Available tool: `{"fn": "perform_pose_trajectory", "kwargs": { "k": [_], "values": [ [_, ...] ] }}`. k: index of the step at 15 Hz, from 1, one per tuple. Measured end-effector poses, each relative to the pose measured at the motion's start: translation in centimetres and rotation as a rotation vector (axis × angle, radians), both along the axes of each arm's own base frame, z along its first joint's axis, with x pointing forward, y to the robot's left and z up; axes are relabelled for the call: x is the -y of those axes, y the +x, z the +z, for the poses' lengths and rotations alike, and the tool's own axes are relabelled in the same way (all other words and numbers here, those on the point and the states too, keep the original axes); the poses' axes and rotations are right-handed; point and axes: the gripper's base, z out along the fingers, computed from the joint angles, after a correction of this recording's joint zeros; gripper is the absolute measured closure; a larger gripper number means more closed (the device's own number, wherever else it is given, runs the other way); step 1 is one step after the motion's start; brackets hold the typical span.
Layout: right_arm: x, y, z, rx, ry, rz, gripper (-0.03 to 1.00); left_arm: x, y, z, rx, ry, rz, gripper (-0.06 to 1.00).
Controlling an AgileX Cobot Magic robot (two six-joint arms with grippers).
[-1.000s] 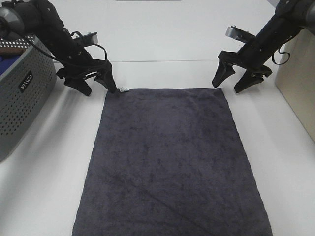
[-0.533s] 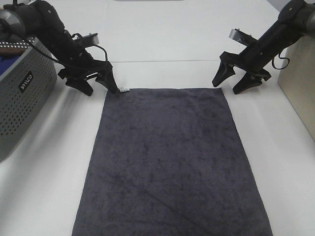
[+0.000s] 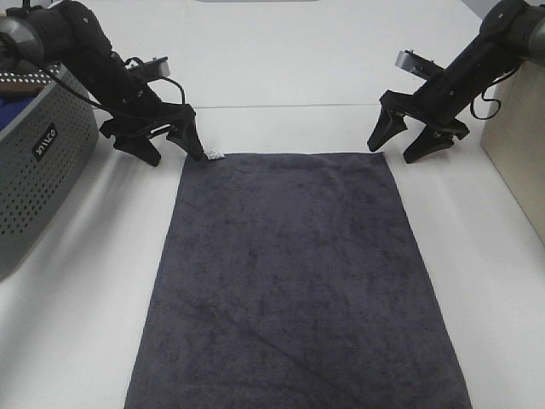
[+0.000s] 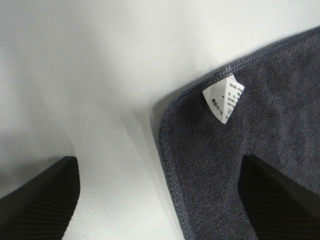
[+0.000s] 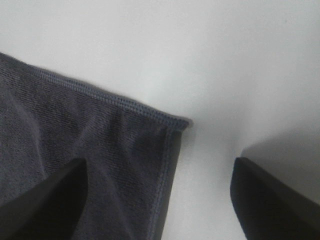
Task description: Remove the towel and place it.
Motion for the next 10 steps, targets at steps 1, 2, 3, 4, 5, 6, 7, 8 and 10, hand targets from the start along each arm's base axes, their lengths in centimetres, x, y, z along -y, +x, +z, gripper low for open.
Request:
{"fn": "perform_pose_trajectory", "kwargs": {
  "k": [1,2,3,4,5,6,7,8,10],
  "values": [
    [0.0,0.0,-0.1,-0.003,0.0,-0.004,0.2,0.0,0.0,0.0,-0.009,-0.008,0.017,0.13],
    [-0.3,0.0,-0.1,-0.008,0.001,-0.007,0.2,0.2,-0.1,-0.2,-0.027,-0.028,0.022,0.13],
    [-0.4,0.0,-0.2,-0.015,-0.003,-0.015,0.2,0.5,-0.1,-0.3,-0.046,-0.059,0.025,0.13],
    [-0.6,0.0,-0.3,-0.017,-0.004,-0.014,0.21,0.6,-0.2,-0.4,-0.053,-0.075,0.026,0.14],
    [-1.2,0.0,-0.3,-0.018,-0.003,-0.007,0.21,1.2,-0.4,-0.6,-0.067,-0.093,0.02,0.17],
    [-2.1,-0.1,-0.4,-0.019,-0.002,0.009,0.22,2.1,-0.5,-0.7,-0.073,-0.103,0.008,0.2],
    [-3.2,-0.1,-0.5,-0.021,0.002,0.028,0.22,3.0,-0.8,-0.8,-0.077,-0.107,-0.007,0.22],
    [-4.1,-0.2,-0.5,-0.022,0.004,0.045,0.23,4.0,-1.0,-0.9,-0.077,-0.112,-0.022,0.23],
    [-5.8,-0.5,-0.6,-0.023,0.003,0.078,0.28,5.2,-1.2,-1.0,-0.073,-0.121,-0.028,0.24]
  ]
}}
